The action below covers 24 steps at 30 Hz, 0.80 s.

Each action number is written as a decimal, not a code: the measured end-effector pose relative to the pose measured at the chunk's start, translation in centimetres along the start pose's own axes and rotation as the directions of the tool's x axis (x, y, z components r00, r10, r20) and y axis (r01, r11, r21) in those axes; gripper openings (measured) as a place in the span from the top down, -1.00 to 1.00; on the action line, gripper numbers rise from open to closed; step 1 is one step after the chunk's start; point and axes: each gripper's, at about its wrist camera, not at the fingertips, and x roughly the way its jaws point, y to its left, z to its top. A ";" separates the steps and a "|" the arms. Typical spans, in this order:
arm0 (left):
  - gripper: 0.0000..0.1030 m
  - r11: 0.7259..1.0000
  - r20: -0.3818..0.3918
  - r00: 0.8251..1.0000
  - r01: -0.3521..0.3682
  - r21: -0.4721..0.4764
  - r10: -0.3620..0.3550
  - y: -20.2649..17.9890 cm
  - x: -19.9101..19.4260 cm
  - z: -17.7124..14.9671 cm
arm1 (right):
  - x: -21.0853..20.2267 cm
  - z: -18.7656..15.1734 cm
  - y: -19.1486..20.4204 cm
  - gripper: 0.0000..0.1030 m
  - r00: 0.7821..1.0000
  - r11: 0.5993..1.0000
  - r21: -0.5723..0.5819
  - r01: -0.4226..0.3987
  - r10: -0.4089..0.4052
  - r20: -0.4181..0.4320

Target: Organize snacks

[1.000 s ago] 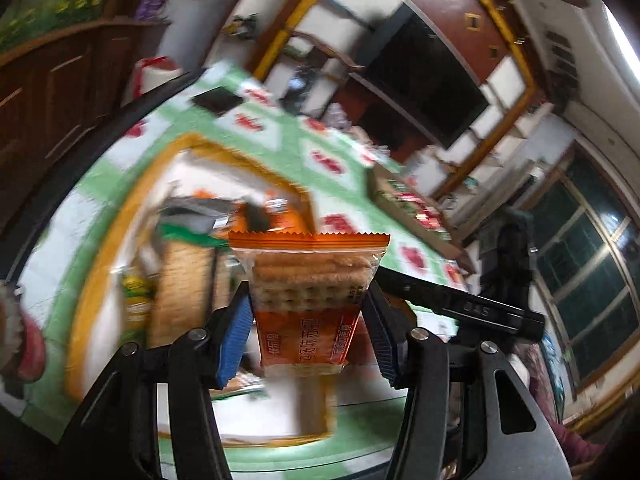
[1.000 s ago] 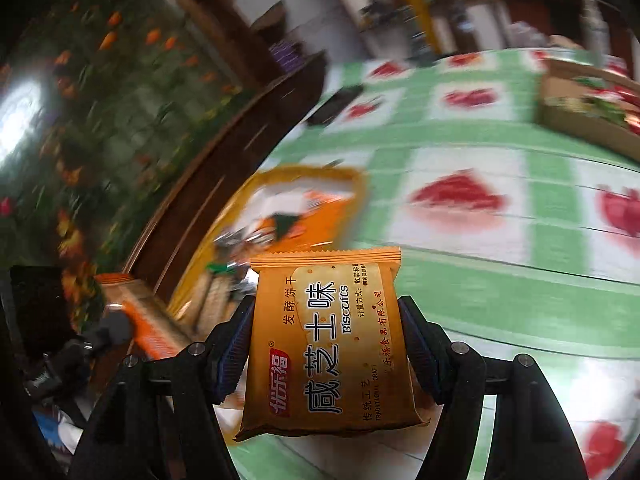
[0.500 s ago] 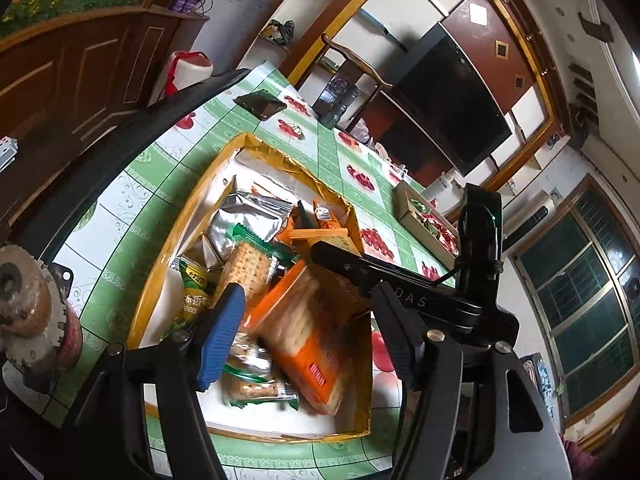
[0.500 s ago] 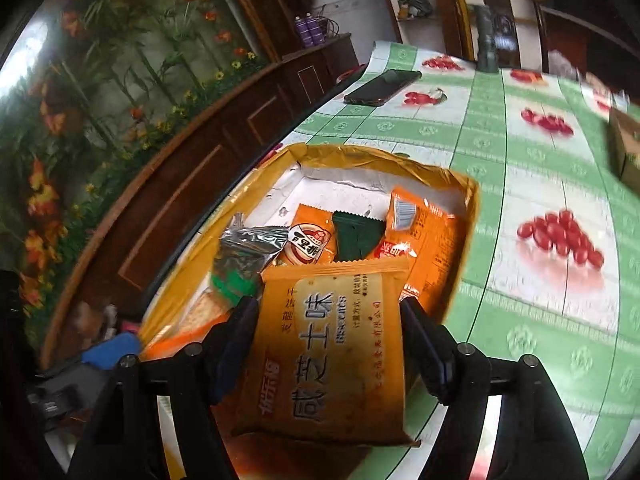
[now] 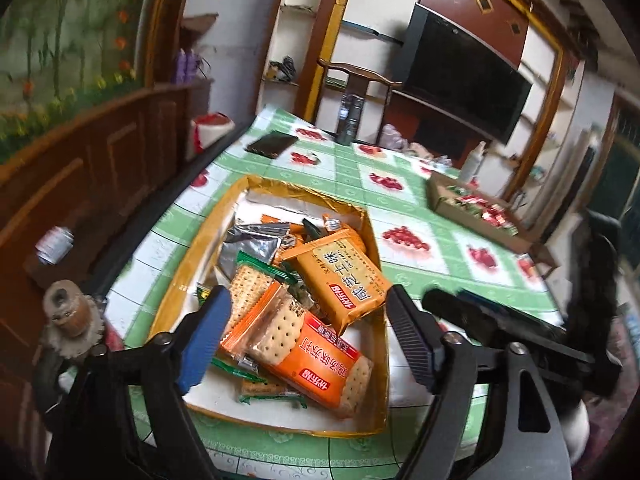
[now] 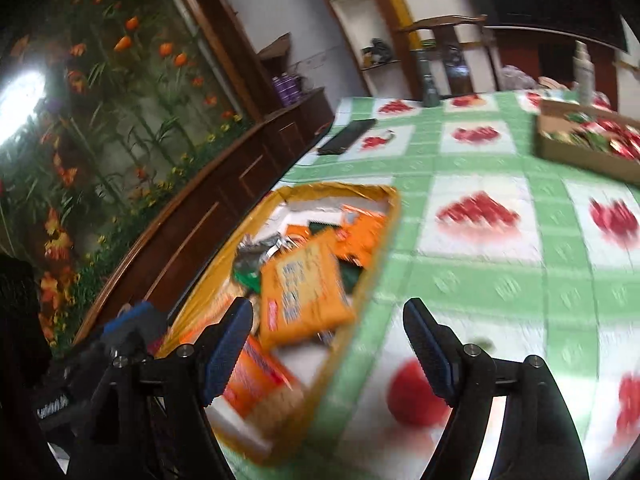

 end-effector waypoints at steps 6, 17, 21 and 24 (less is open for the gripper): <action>-0.62 0.984 0.015 0.989 -0.151 0.090 0.150 -2.9 -0.9 -0.7 | -2.2 -2.7 -0.3 -0.55 0.997 0.996 -0.052 0.069 -0.068 0.020; -0.62 0.974 -0.038 0.979 -0.194 0.115 0.199 -5.2 -0.4 -1.3 | -5.1 -4.5 -1.9 -0.57 0.996 0.996 -0.042 0.078 -0.077 0.041; -0.62 0.971 -0.048 0.979 -0.187 0.149 0.196 -6.3 -0.2 -1.6 | -5.5 -4.8 -2.1 -0.57 0.996 0.996 -0.037 0.083 -0.081 0.042; -0.62 0.970 -0.050 0.980 -0.183 0.158 0.193 -6.5 -0.2 -1.7 | -5.5 -4.9 -2.1 -0.57 0.996 0.996 -0.038 0.086 -0.085 0.038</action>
